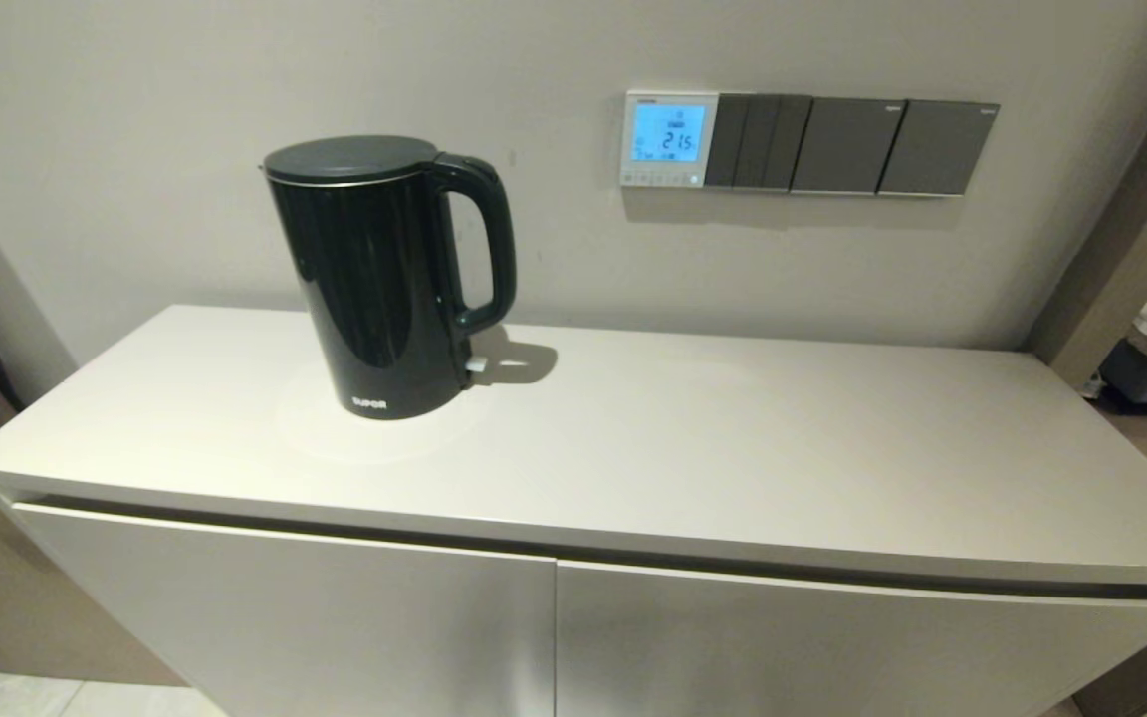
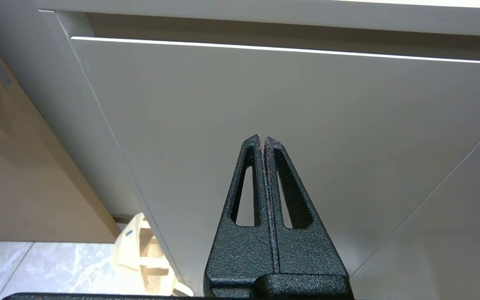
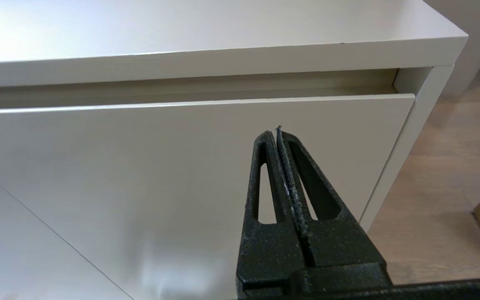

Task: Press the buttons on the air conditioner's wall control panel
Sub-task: Turn off the central air conditioner

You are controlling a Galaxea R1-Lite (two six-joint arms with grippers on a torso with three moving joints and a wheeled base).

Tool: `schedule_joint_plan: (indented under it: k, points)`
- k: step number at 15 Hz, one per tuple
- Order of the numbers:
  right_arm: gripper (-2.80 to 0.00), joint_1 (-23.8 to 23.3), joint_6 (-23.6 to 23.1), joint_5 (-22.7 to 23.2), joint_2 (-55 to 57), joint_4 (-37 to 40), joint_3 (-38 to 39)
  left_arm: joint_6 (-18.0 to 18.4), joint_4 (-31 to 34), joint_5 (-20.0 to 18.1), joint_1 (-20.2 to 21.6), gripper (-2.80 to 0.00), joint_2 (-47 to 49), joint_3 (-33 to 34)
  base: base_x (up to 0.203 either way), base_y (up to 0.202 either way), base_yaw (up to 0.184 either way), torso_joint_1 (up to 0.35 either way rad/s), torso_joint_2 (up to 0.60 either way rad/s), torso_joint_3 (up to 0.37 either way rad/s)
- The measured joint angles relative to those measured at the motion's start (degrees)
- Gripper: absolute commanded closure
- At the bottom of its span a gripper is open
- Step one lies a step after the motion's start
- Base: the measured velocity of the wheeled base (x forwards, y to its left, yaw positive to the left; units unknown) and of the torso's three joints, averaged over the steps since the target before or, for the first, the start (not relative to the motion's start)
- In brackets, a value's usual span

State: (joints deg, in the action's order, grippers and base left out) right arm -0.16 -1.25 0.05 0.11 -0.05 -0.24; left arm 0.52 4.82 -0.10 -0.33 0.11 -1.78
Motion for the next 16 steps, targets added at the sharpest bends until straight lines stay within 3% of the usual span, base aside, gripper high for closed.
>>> schedule_joint_plan:
  k: [4, 9, 14, 16]
  points:
    - [0.0, 0.0, -0.8, -0.5, 2.2, 1.3, -8.2, 0.0, 0.0, 0.0, 0.0, 0.0, 0.0, 0.0, 0.0, 0.0, 0.0, 0.0, 0.0, 0.0]
    - [0.0, -0.6, -0.4, -0.5, 16.4, -0.9, -25.0, 0.0, 0.0, 0.0, 0.0, 0.0, 0.0, 0.0, 0.0, 0.0, 0.0, 0.0, 0.0, 0.0]
    - [0.0, -2.5, 6.5, -3.4, 39.5, -1.9, -46.3, 0.0, 0.0, 0.0, 0.0, 0.0, 0.0, 0.0, 0.0, 0.0, 0.0, 0.0, 0.0, 0.0]
    - [0.0, -1.1, 10.2, -6.3, 47.3, -2.2, -53.1, 0.0, 0.0, 0.0, 0.0, 0.0, 0.0, 0.0, 0.0, 0.0, 0.0, 0.0, 0.0, 0.0]
